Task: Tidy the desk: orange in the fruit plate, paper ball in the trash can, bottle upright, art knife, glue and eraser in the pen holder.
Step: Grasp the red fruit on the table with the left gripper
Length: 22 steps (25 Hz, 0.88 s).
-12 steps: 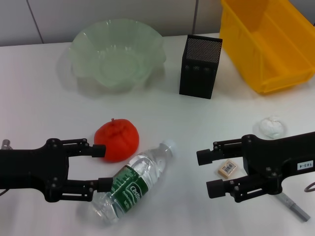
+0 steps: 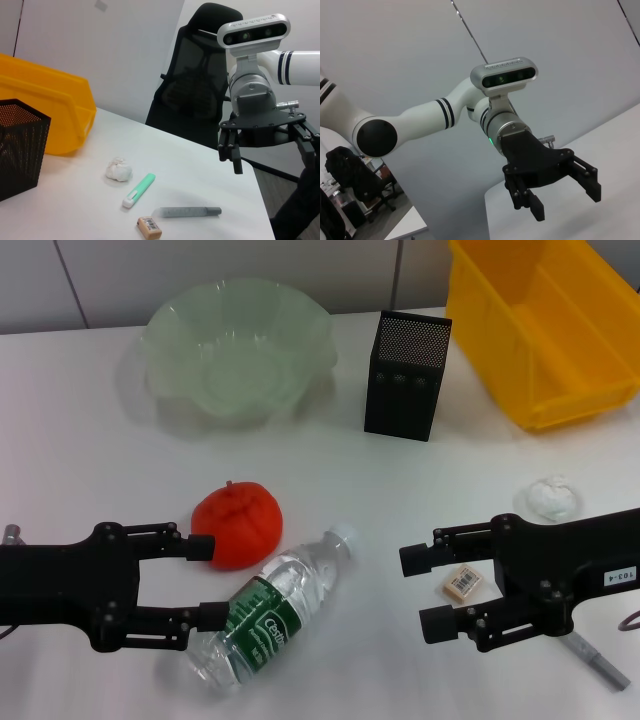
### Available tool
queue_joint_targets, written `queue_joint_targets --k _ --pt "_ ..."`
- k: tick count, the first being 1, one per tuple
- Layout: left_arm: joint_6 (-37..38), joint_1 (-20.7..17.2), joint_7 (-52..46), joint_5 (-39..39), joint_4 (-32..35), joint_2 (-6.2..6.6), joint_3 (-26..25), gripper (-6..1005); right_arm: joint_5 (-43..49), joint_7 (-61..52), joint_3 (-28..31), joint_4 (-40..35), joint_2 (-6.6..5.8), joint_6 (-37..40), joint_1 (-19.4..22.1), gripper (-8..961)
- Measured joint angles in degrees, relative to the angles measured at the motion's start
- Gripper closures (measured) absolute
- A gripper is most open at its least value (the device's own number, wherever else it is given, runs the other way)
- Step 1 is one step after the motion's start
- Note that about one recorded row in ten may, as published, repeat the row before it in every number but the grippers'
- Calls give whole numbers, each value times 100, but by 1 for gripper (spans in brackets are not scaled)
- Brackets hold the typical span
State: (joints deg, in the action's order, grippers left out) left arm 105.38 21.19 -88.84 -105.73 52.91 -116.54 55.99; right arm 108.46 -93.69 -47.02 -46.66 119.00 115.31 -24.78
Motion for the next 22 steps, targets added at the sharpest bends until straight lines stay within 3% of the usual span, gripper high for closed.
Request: queue_joint_targets --k 10,18,22 --pt "-45 31 -30 0 0 -5 -9 200 52 8 1 58 0 -12 1 185" --pt "-975 78 -602 -3 349 -161 -32 200 94 149 1 230 -14 -117 116 186" --pt "-1386 83 -828 -6 454 -180 99 199 96 234 36 269 -20 -142 212 186"
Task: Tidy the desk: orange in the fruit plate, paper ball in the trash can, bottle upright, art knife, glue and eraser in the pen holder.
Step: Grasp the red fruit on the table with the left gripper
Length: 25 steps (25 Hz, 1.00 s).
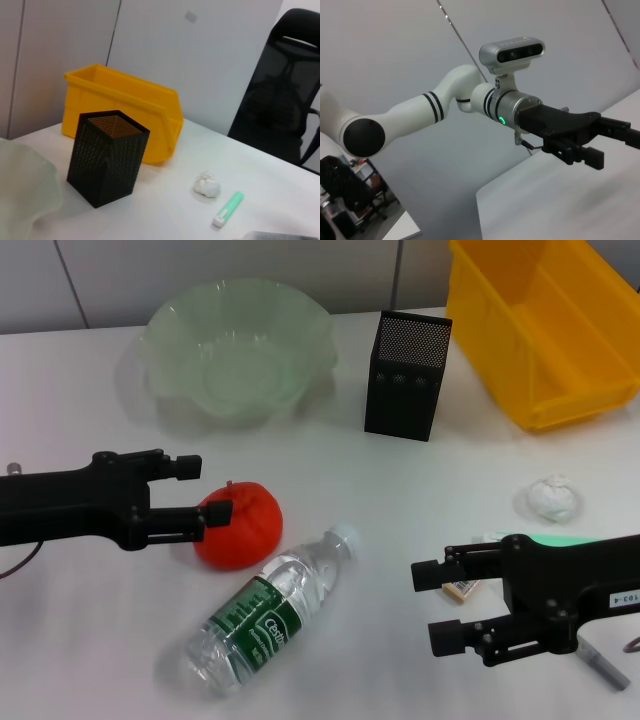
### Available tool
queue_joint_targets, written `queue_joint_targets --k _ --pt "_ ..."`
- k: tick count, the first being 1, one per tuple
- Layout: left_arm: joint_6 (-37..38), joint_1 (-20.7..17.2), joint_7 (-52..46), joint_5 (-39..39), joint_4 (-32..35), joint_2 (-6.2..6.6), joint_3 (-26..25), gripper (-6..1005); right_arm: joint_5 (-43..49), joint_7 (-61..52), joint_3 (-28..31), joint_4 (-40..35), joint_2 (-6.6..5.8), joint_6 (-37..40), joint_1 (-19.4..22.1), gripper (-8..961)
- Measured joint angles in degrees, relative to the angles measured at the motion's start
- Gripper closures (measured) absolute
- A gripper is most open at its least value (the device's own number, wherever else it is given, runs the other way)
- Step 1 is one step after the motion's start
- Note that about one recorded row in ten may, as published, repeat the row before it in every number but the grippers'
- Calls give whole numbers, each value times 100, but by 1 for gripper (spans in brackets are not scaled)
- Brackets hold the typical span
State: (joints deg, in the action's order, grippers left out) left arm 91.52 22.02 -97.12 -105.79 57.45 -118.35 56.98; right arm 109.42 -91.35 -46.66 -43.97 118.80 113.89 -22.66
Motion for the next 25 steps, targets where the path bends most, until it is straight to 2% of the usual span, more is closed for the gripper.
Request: queue_joint_targets --k 9,11,16,22,25 --pt "-586 -46 -219 -115 474 -12 714 200 -12 192 88 401 -153 -22 127 187" --pt "-1127 -31 -809 -609 820 -20 1374 200 -25 248 226 431 -170 -20 210 187" --pt "-1713 -9 -1105 -961 1127 -30 2001 199 -18 410 390 520 -192 25 273 187" --pt "-2113 57 -1076 -1054 1213 -35 2261 193 -10 425 404 547 -249 47 356 187" --pt "-2223 213 -1121 -1284 1168 -40 2332 194 -35 425 411 548 -259 55 367 187"
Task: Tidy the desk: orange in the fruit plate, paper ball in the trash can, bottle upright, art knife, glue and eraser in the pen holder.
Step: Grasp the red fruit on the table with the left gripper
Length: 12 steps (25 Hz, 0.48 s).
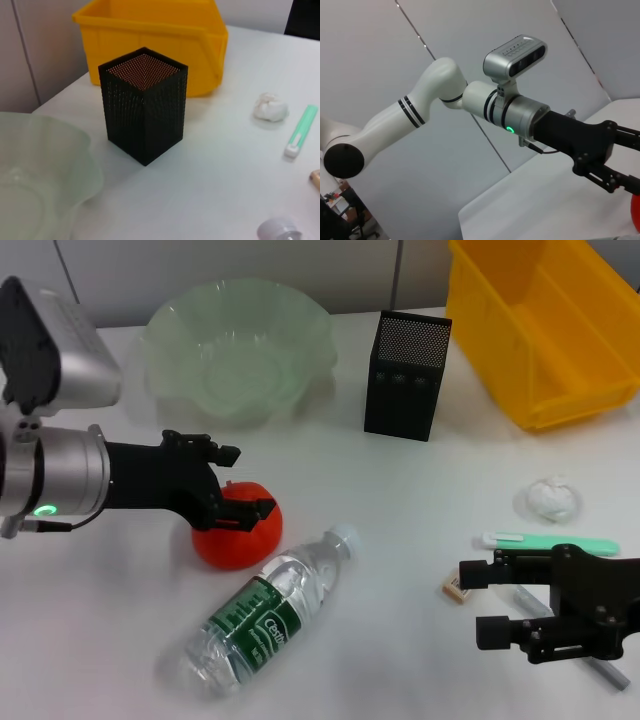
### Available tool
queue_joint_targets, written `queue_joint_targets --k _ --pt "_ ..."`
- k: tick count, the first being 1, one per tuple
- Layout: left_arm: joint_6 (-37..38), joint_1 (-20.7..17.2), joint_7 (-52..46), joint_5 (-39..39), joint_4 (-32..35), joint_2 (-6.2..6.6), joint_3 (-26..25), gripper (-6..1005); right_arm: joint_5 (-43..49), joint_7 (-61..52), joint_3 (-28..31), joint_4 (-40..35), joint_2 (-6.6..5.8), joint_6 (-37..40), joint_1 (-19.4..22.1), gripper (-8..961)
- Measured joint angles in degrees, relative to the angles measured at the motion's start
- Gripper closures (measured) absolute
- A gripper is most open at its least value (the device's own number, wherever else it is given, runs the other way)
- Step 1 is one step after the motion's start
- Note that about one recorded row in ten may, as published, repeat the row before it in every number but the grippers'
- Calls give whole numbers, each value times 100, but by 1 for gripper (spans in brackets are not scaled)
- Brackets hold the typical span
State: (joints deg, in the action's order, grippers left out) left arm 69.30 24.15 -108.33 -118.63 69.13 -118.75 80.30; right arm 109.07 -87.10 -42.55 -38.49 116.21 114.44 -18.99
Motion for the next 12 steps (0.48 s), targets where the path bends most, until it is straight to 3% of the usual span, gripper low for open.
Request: queue_joint_targets --k 12 --pt "-31 149 -196 -453 -103 1 13 196 -29 52 139 -12 -23 8 -69 188"
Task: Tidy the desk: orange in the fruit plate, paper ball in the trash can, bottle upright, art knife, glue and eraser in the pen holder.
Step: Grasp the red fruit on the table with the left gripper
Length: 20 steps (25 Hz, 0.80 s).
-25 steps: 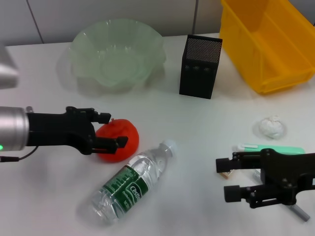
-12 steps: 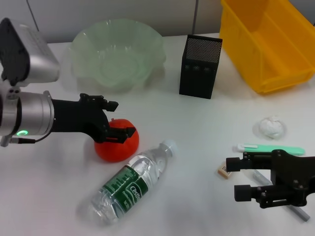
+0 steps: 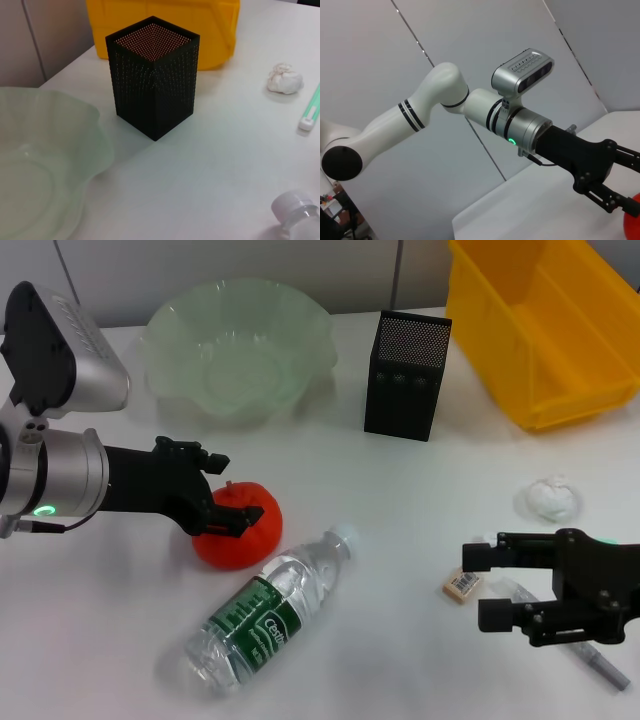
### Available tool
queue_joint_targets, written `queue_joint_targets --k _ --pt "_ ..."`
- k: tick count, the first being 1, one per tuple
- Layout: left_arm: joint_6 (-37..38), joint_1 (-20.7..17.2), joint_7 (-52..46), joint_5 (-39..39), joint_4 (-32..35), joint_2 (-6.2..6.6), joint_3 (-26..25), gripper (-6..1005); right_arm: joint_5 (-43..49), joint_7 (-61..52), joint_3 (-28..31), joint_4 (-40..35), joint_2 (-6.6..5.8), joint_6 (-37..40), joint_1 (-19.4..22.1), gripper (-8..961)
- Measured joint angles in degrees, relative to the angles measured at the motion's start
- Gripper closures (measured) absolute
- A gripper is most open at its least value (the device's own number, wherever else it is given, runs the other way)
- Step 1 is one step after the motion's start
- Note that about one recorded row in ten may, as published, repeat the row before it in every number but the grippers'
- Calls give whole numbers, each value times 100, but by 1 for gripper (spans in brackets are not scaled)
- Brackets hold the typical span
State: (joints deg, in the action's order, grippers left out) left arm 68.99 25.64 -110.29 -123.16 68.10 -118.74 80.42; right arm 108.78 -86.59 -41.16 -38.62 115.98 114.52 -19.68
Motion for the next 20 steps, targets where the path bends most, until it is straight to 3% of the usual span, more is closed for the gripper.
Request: queue_joint_targets --k 7,14,20 --pt "-53 98 -1 -25 -226 0 10 198 -4 160 499 4 -96 93 160 188" --pt "-86 183 -35 -55 -302 -8 153 199 14 249 1773 -112 -256 989 674 196" --pt "-165 203 -45 -182 -334 -9 149 200 -7 385 1914 -283 -234 1047 1002 204"
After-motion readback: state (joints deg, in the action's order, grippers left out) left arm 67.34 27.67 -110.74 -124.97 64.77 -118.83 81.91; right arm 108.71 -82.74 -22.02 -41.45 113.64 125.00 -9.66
